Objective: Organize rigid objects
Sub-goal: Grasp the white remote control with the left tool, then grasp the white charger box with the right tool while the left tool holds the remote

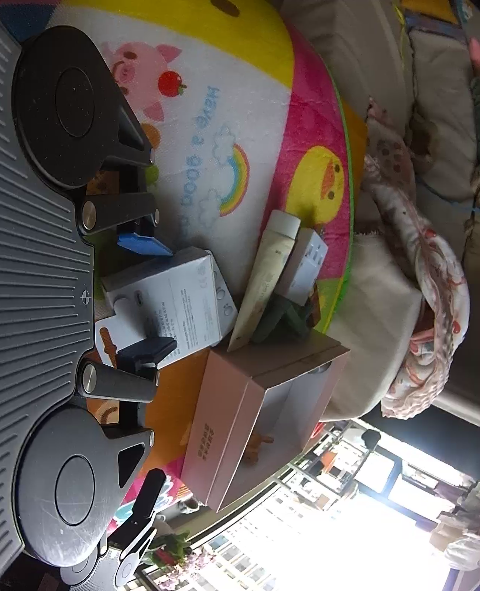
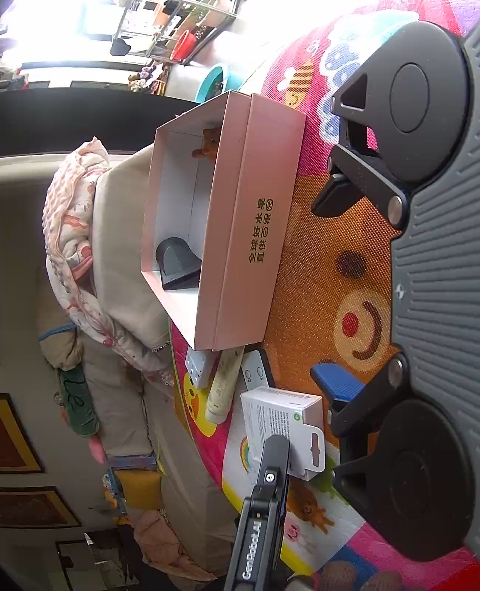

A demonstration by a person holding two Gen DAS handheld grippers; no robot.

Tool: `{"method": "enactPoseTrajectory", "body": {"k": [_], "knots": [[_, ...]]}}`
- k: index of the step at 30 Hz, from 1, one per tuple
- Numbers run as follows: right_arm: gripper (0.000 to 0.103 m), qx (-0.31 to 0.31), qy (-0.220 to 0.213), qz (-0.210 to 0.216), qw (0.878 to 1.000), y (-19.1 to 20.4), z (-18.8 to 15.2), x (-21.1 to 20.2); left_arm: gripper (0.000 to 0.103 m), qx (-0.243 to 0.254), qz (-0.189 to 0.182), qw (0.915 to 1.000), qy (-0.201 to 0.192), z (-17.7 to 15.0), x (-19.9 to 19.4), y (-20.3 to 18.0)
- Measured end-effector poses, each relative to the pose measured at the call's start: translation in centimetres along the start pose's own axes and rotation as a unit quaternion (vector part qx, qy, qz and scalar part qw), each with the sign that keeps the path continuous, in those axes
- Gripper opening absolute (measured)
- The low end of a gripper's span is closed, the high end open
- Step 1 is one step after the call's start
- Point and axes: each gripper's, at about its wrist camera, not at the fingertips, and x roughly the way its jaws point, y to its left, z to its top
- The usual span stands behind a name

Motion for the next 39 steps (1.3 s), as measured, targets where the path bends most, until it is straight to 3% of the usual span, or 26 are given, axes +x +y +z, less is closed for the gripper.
{"method": "enactPoseTrajectory", "body": {"k": [6,8,10,12,14,16,19,25,28,30,32,34,39], "knots": [[0.087,-0.004,-0.003,-0.002,1.0,0.2,0.0,-0.2,0.052,0.045,-0.012,0.9989,-0.01,1.2,0.8,-0.9],[0.087,-0.003,-0.004,-0.003,1.0,0.2,-0.1,-0.3,0.052,0.077,-0.046,0.9959,0.004,1.6,1.2,-1.3],[0.087,-0.006,-0.003,0.002,1.0,0.3,0.0,-0.3,0.052,0.066,-0.107,0.9913,0.04,1.7,1.7,-1.3],[0.087,-0.014,-0.001,0.015,1.0,0.7,0.0,-0.4,0.054,0.052,-0.142,0.9872,0.051,1.9,1.8,-0.9],[0.087,-0.014,0.005,0.043,0.999,1.1,-0.1,-0.7,0.054,0.056,-0.126,0.99,0.027,2.4,1.3,-0.4],[0.087,-0.012,0.018,0.07,0.997,1.8,-0.1,-0.6,0.054,0.079,-0.073,0.9942,-0.003,3.0,0.9,0.0],[0.087,-0.014,0.024,0.074,0.997,3.2,0.2,-0.1,0.054,0.154,-0.016,0.9879,-0.017,3.3,0.9,-0.1],[0.092,-0.024,0.034,0.059,0.997,4.9,1.8,2.6,0.054,0.164,-0.025,0.9861,0.0,3.5,1.5,1.1],[0.092,0.015,0.047,0.07,0.996,4.1,2.4,3.8,0.054,0.166,-0.04,0.9853,0.001,3.2,1.7,1.3],[0.083,0.033,0.044,0.073,0.996,3.3,2.4,3.6,0.054,0.179,-0.052,0.9824,0.01,2.8,2.1,0.9],[0.061,0.039,0.038,0.083,0.995,2.5,2.2,2.8,0.054,0.193,-0.054,0.9796,0.02,2.5,2.6,0.5],[0.051,0.031,0.033,0.084,0.995,1.8,2.0,1.6,0.054,0.206,-0.05,0.9771,0.021,2.4,3.1,0.1],[0.052,-0.009,0.03,0.032,0.999,0.2,0.3,-0.8,0.055,0.219,-0.042,0.9744,0.032,3.1,4.8,-0.3]]}}
